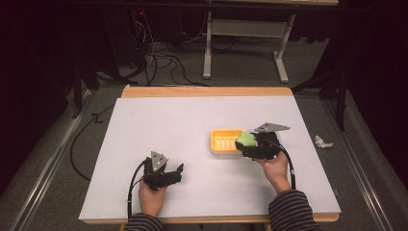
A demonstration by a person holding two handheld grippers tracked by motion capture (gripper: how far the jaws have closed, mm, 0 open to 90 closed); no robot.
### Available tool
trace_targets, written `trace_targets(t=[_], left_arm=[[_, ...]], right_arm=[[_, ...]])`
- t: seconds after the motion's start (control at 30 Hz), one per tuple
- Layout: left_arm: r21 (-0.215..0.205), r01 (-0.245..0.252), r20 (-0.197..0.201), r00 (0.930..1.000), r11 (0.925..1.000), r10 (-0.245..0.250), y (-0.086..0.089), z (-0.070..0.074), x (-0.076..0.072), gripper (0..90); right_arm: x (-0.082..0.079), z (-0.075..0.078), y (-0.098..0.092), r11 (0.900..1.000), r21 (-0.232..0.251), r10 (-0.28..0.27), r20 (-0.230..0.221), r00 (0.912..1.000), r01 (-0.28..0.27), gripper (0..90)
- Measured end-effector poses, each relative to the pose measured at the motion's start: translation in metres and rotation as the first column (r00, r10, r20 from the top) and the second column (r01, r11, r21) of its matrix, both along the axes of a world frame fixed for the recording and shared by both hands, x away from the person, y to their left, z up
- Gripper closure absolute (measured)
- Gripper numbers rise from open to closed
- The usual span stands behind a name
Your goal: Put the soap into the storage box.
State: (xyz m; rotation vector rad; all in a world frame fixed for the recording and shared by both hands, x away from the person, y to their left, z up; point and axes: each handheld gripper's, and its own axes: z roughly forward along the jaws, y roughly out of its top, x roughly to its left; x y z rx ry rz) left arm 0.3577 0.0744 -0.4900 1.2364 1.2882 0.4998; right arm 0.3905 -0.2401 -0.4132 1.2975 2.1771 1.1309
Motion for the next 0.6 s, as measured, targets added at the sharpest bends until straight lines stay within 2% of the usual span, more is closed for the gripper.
trace_targets(t=[0.27, 0.6], left_arm=[[-0.004, 0.001, -0.003, 1.0000, 1.0000, -0.001, 0.000, 0.000, 0.000, 17.0], [-0.005, 0.000, 0.000, 1.0000, 1.0000, 0.000, 0.000, 0.000, 0.000, 17.0]], right_arm=[[0.008, -0.005, 0.004, 1.000, -0.004, -0.006, -0.018, 0.9998, 0.006, 26.9], [0.019, -0.003, 0.014, 1.000, -0.018, 0.005, -0.021, 0.9998, -0.005, 26.9]])
